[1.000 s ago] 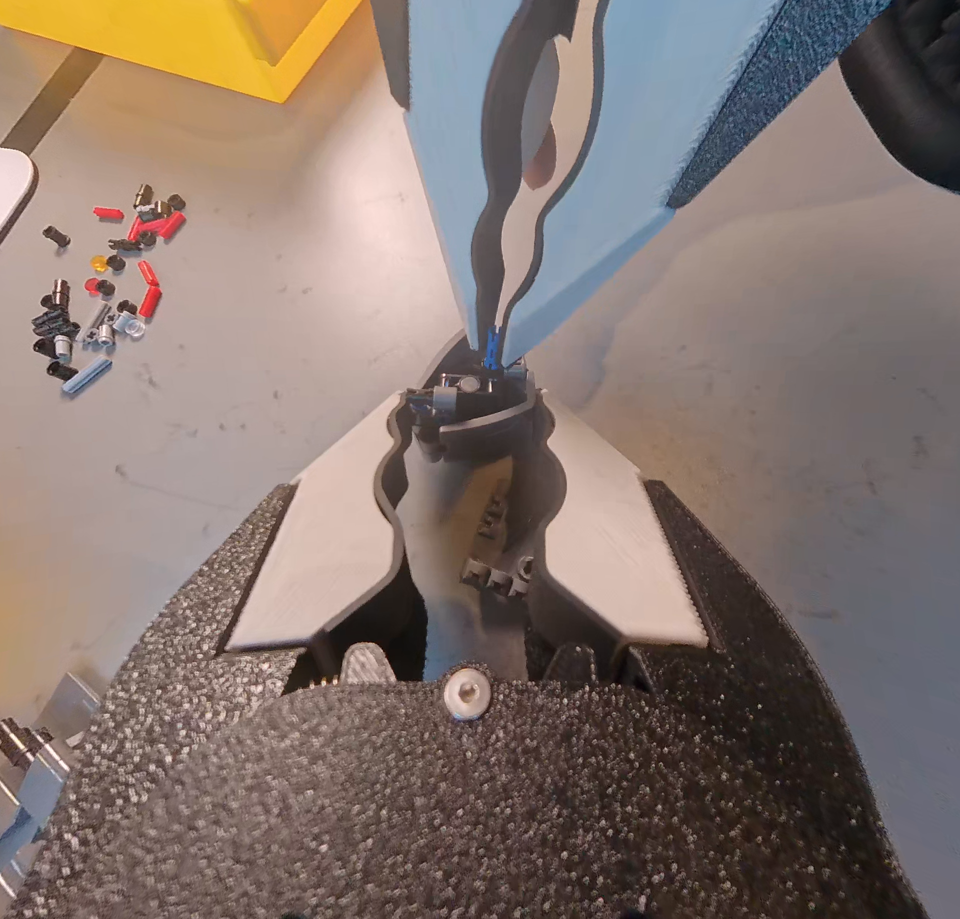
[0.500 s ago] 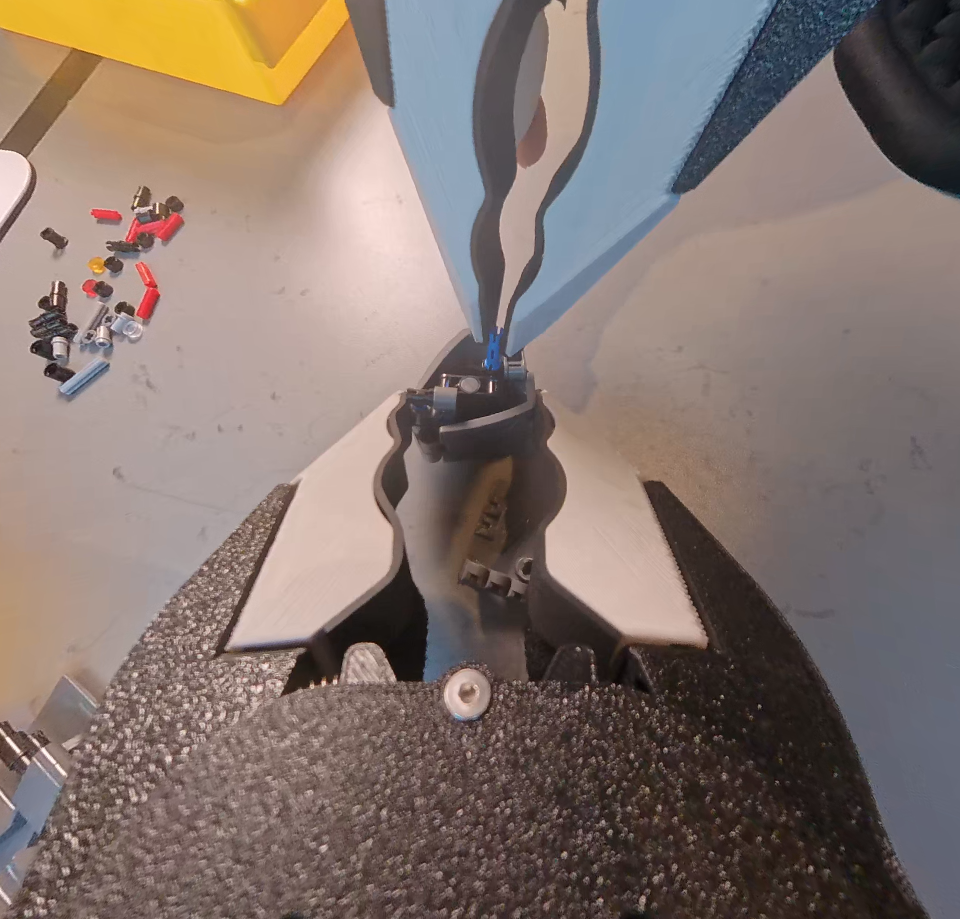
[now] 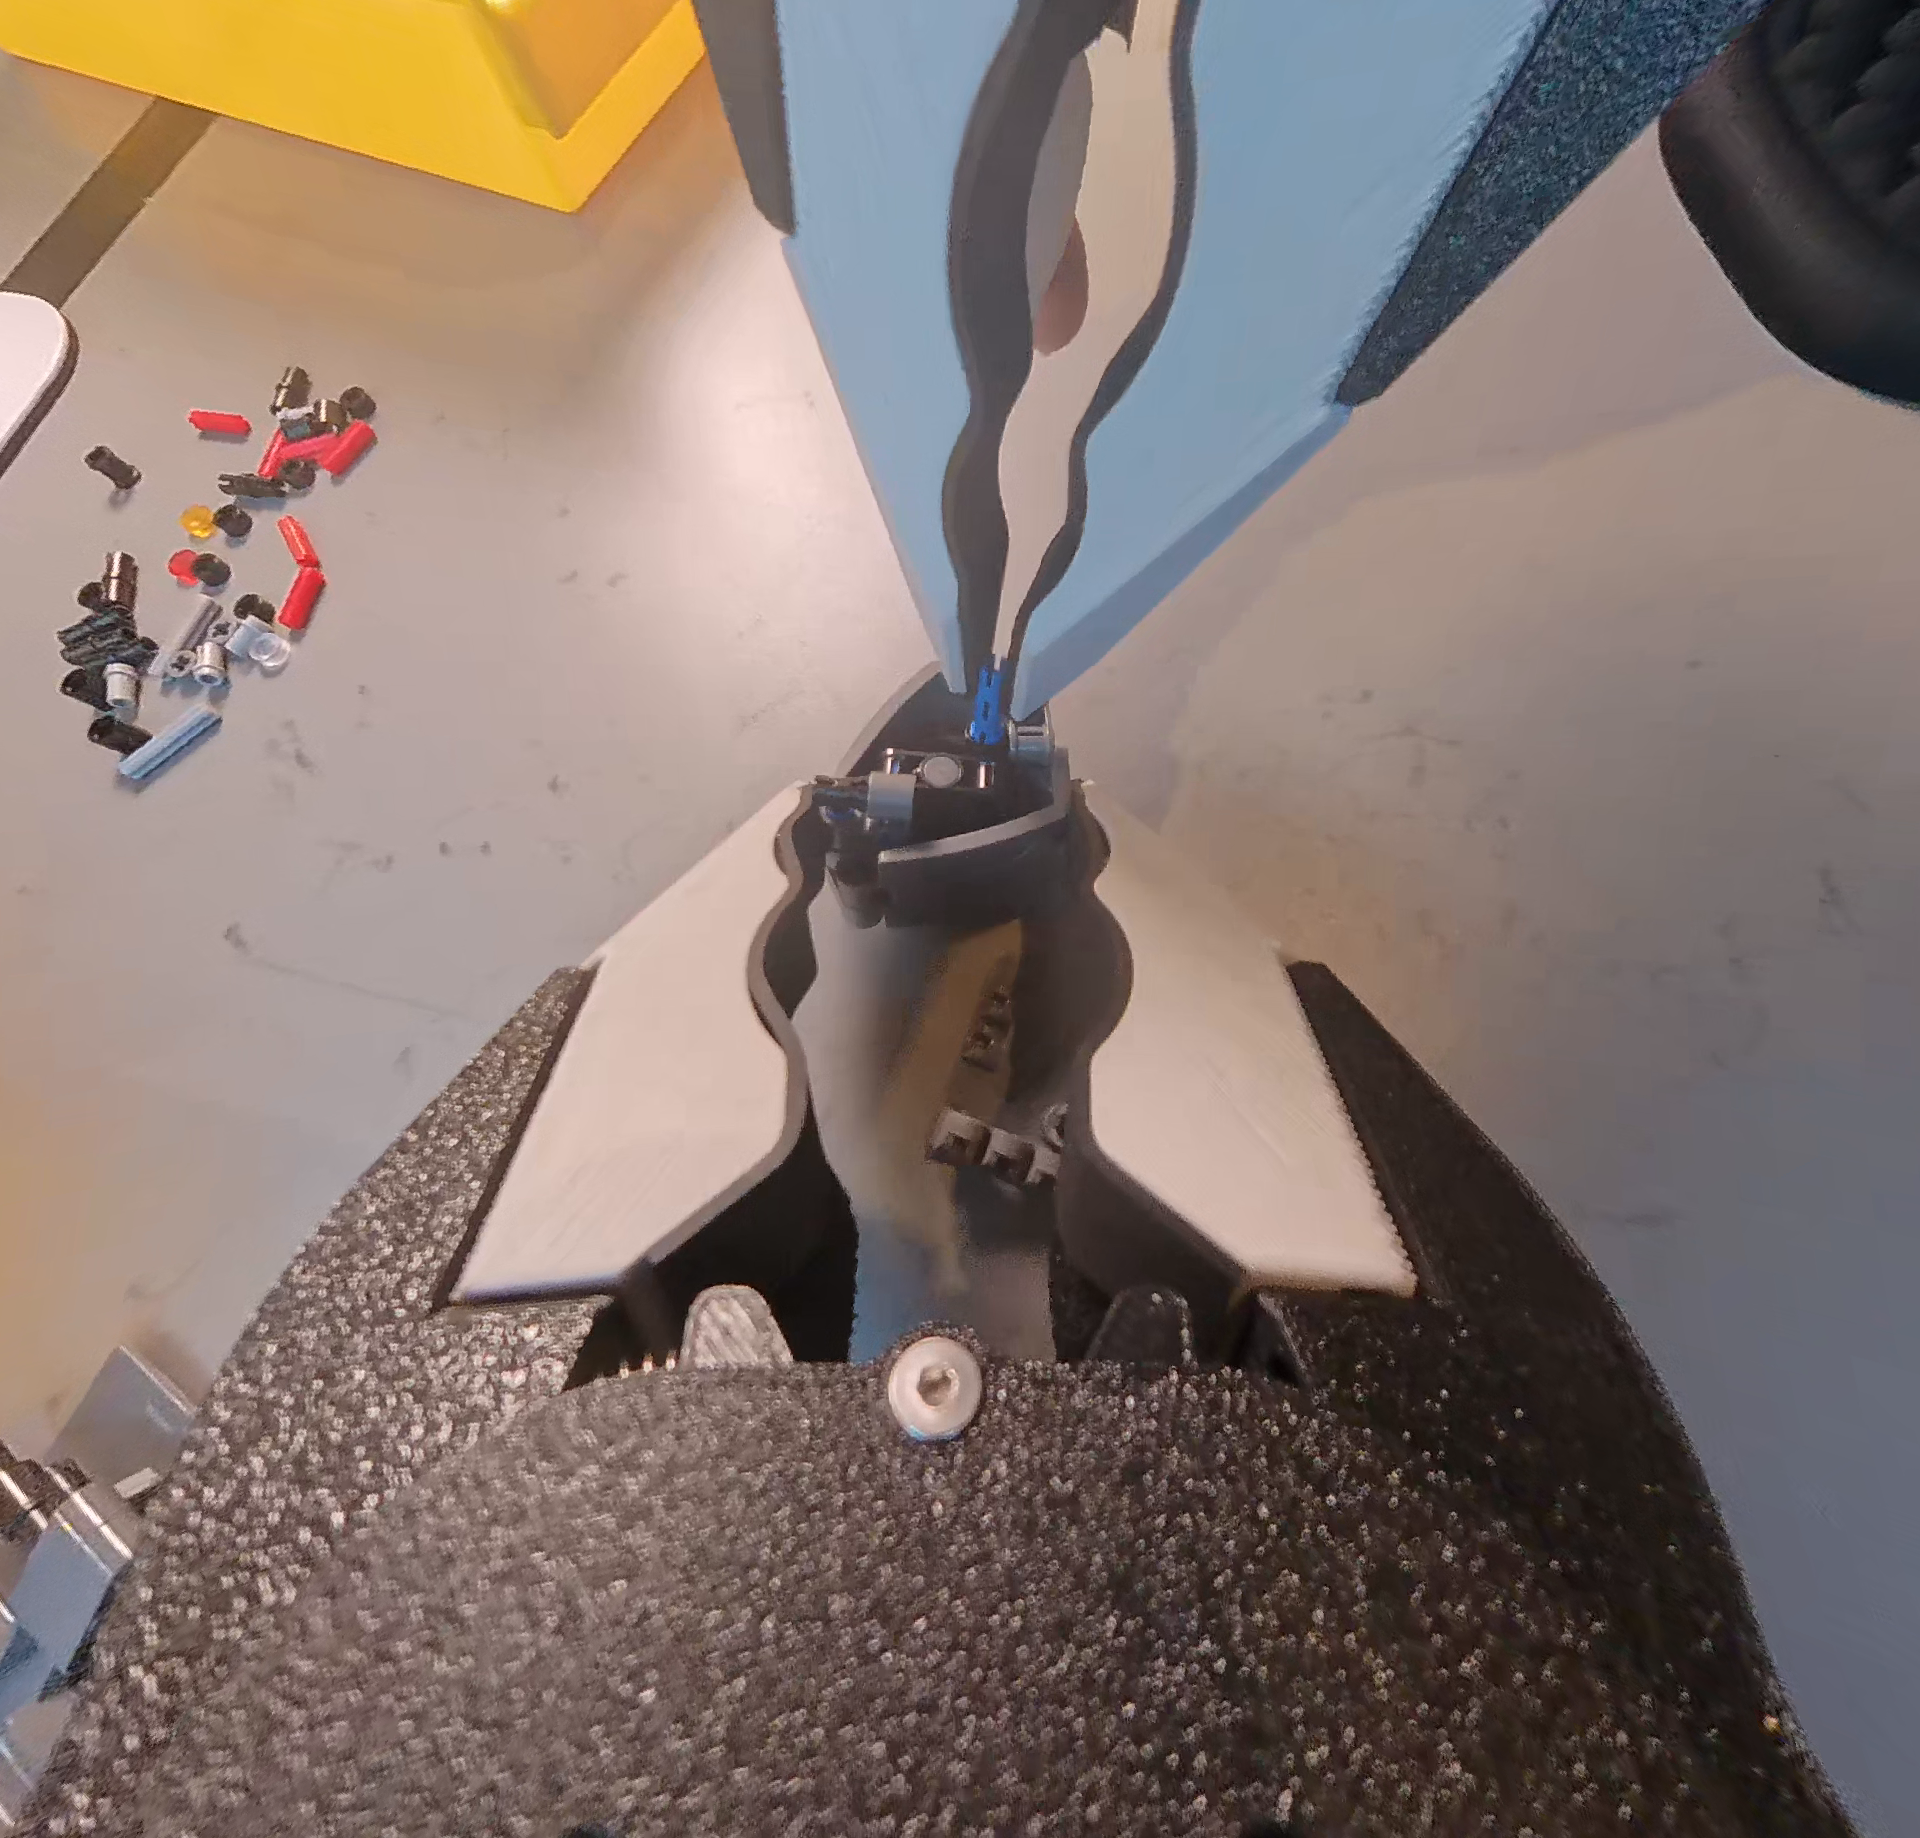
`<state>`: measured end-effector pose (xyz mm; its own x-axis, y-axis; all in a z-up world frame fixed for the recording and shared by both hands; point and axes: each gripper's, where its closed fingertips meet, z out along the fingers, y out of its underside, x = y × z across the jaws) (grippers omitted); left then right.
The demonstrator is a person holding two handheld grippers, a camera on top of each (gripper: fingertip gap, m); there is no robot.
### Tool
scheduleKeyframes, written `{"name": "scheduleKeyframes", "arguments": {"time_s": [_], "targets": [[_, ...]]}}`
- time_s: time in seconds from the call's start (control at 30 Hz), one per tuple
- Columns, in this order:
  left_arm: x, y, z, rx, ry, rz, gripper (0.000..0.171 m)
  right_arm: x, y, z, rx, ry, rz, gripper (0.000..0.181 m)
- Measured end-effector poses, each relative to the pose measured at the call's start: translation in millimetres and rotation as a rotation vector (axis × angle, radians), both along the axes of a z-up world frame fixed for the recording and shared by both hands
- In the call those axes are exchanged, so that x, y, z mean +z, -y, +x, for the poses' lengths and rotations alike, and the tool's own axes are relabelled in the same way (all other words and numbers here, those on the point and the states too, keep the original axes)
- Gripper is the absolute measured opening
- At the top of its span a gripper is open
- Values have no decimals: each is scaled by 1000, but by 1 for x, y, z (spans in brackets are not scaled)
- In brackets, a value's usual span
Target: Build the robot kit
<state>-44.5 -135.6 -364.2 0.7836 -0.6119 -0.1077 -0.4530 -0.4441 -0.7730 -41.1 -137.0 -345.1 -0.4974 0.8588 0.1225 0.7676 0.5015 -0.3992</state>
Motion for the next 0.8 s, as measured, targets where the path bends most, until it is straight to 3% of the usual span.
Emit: {"name": "scheduleKeyframes", "arguments": {"time_s": [0.03,0.07,0.17,0.33,0.47,0.6,0.7,0.8], "targets": [[0,0,-1,-4,12,0,46,1,0,-1,-2,-40,-3,4],[2,0,-2,-4,32,4,46,4,1,-3,-12,-91,-25,5],[21,0,-10,-10,83,101,46,26,2,-4,-72,-280,-184,33],[84,6,-12,-50,322,345,46,71,6,-8,-122,-696,-409,51],[113,16,-5,-78,593,389,46,89,14,-21,-70,-934,-208,55],[125,18,-4,-69,783,367,47,102,22,-34,-17,-1030,13,49],[126,20,-5,-88,839,335,47,105,24,-34,20,-1000,-21,48],[114,18,-4,-98,783,276,47,95,20,-32,85,-931,6,48]]}}
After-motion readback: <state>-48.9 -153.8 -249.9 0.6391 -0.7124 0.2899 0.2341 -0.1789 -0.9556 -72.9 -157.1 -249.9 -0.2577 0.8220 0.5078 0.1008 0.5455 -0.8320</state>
